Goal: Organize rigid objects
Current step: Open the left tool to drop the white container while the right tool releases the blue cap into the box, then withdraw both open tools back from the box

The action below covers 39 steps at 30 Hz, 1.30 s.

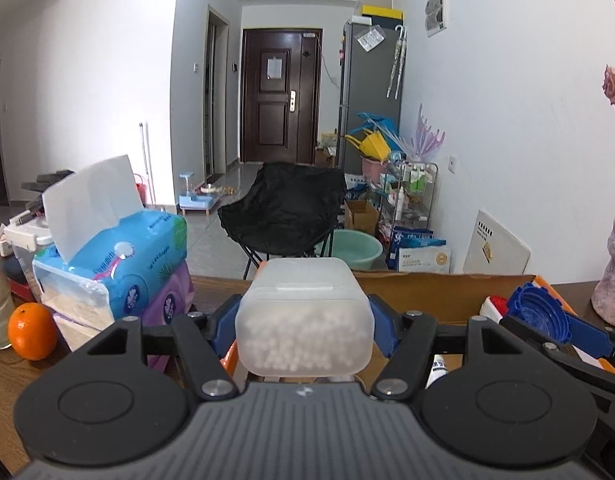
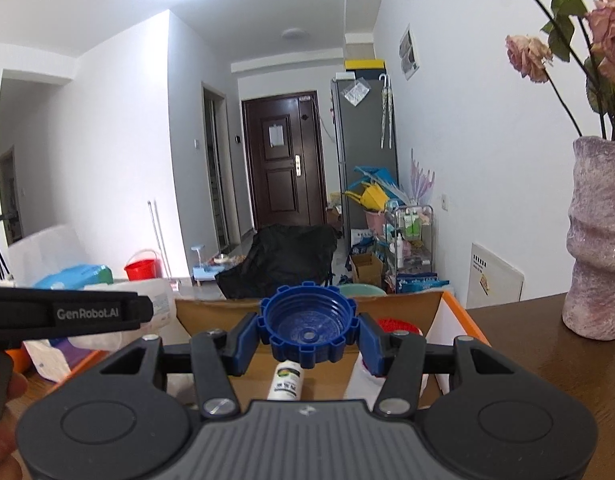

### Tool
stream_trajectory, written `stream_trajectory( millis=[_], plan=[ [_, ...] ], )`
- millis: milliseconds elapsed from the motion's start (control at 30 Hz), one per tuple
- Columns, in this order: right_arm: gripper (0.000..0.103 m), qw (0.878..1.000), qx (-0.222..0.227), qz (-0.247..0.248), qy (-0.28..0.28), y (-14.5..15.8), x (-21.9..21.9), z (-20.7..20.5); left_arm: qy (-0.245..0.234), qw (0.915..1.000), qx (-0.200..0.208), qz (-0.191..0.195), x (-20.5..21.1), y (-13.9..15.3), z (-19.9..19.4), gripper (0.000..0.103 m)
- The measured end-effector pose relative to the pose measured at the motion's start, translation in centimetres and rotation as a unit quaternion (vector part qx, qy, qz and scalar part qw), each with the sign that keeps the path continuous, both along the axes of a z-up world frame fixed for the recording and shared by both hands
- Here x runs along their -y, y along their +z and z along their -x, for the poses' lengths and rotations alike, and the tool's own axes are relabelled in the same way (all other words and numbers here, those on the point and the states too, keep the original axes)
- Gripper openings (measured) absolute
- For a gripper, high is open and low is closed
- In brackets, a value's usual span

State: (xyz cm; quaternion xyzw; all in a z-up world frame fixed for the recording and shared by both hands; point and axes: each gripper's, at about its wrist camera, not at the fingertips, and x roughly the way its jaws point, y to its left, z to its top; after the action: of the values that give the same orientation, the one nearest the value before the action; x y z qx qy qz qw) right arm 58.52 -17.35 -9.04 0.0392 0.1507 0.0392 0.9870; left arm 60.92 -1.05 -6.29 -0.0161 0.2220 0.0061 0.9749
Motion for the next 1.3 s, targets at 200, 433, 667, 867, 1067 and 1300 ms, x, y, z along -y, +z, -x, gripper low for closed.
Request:
stream_trajectory(
  millis=[200, 433, 667, 867, 1067, 1300],
  plan=[
    [0.095, 0.999, -0.005, 0.008, -0.031, 0.0, 0.6, 0.1, 0.003, 0.9997, 0.023, 0.000, -0.2, 0.3, 0.8, 0.102],
    [0.103, 0.998, -0.002, 0.004, -0.056, 0.7, 2.3, 0.6, 0.004, 0.9996, 0.028, -0.006, -0.5, 1.1, 1.8, 0.103],
    [0.103, 0.999, 0.003, 0.001, -0.047, 2.9, 3.5, 4.0, 0.013, 0.9994, 0.031, -0.002, -1.6, 2.9, 5.7, 0.103],
    [0.103, 0.999, 0.033, 0.006, -0.029, 6.1, 3.8, 10.4, 0.021, 0.9991, 0.034, -0.016, -2.1, 5.0, 11.0, 0.103],
    [0.103, 0.999, 0.029, 0.007, -0.022, 8.5, 3.9, 16.6, 0.021, 0.9987, 0.039, -0.025, -2.1, 6.9, 17.4, 0.103],
    [0.103, 0.999, 0.020, 0.012, -0.029, 10.6, 3.3, 24.6, 0.015, 0.9988, 0.040, -0.024, -2.5, 9.2, 25.8, 0.103]
  ],
)
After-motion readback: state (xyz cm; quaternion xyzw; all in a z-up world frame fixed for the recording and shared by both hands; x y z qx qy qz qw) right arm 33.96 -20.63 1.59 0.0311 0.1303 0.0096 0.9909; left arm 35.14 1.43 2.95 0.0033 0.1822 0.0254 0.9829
